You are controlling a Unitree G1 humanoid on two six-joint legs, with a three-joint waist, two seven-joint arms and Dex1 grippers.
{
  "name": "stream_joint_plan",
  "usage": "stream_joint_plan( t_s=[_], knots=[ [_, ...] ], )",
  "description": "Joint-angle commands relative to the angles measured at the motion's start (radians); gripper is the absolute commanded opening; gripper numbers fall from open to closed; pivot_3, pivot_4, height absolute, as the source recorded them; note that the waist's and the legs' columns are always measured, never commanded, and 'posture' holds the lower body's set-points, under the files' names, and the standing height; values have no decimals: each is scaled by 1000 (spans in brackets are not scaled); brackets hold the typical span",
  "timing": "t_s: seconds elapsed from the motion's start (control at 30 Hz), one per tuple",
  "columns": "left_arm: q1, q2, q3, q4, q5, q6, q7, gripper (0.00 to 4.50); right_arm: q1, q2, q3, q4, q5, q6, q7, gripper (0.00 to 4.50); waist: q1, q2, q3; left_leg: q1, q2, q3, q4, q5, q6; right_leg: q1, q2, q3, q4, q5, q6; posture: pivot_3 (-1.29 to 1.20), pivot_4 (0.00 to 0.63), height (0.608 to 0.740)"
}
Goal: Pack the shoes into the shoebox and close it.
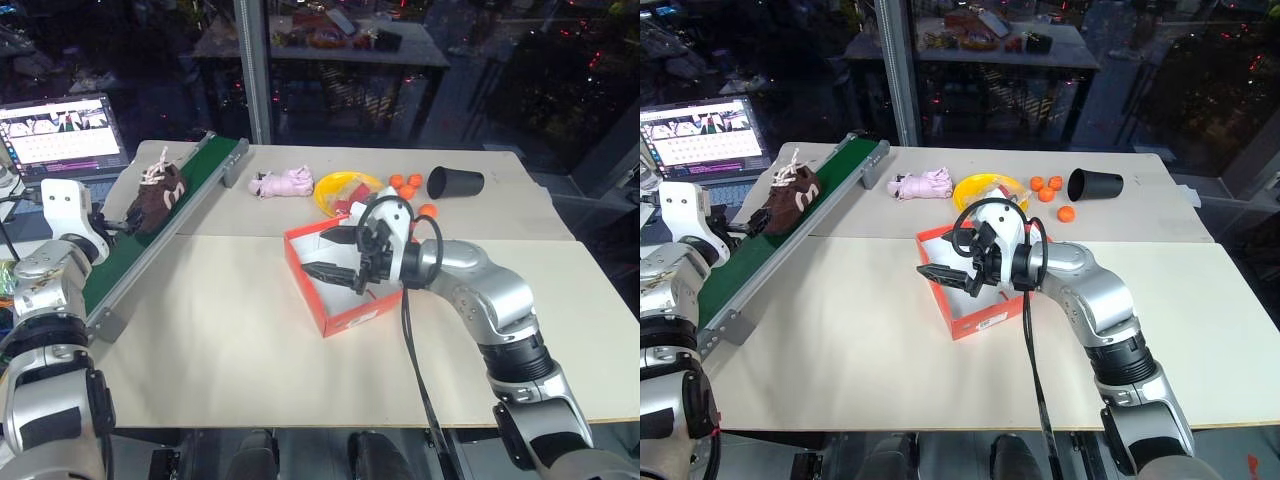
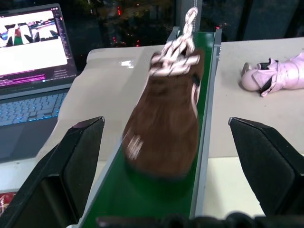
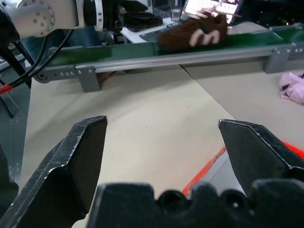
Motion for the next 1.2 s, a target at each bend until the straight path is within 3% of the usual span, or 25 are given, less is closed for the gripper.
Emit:
stream_joint_plan(
  t_s=[0.03, 0.37, 0.4, 0.43, 0.73, 0.83, 1.07, 1.2],
  knots=[
    [-38, 23, 2, 34, 6, -47, -4, 4500, -8, -10, -36, -49, 16, 12, -7, 4415, -1, 0, 0, 0, 0, 0, 0, 0, 0, 0, 0, 0, 0, 0, 0, 0, 150, 740],
    [24, 55, 39, 99, -6, -7, 24, 4500, -2, -30, -49, -69, 15, 30, -24, 4415, -1, 0, 0, -1, 0, 0, 0, 0, 0, -1, 0, 0, 0, 0, 0, 0, 150, 740],
    [35, 53, 39, 108, -10, 10, 13, 3984, 0, -31, -48, -73, 15, 33, -27, 4500, -1, 0, 0, -1, 0, 0, 0, 0, 0, -1, 0, 0, 0, 0, 0, 0, 150, 740],
    [48, 51, 35, 112, -12, 22, -3, 3853, 2, -31, -48, -78, 15, 36, -30, 4500, 0, 0, 0, -1, 0, 0, 0, 0, 0, -1, 0, 0, 1, 0, 0, 0, 150, 740],
    [92, 18, 45, 44, -53, 70, -29, 711, -6, -38, -50, -95, 8, 54, -50, 4500, 15, 0, 0, 1, 1, 0, 1, 0, -1, 1, 0, -1, 3, 1, -1, 0, 150, 740],
    [82, 17, 52, 24, -65, 90, -14, 68, -8, -41, -51, -95, 9, 55, -53, 4500, 18, 0, 0, 1, 1, 0, 2, 0, -1, 1, 0, -2, 3, 1, -1, 0, 150, 740],
    [25, -42, 58, -253, -146, 229, 20, 43, -10, -25, -82, -91, 29, 65, -75, 4500, 29, -1, 1, -2, 2, 0, 3, 1, -2, 0, 0, -3, 2, 2, -2, 0, 150, 740],
    [-22, -120, 45, -434, -205, 342, 72, 43, -25, 62, -205, -79, 156, 151, -159, 4500, 25, -4, 2, -5, 2, 0, 4, 1, -2, -1, 0, -3, 0, 2, -1, 0, 150, 740]
  ],
)
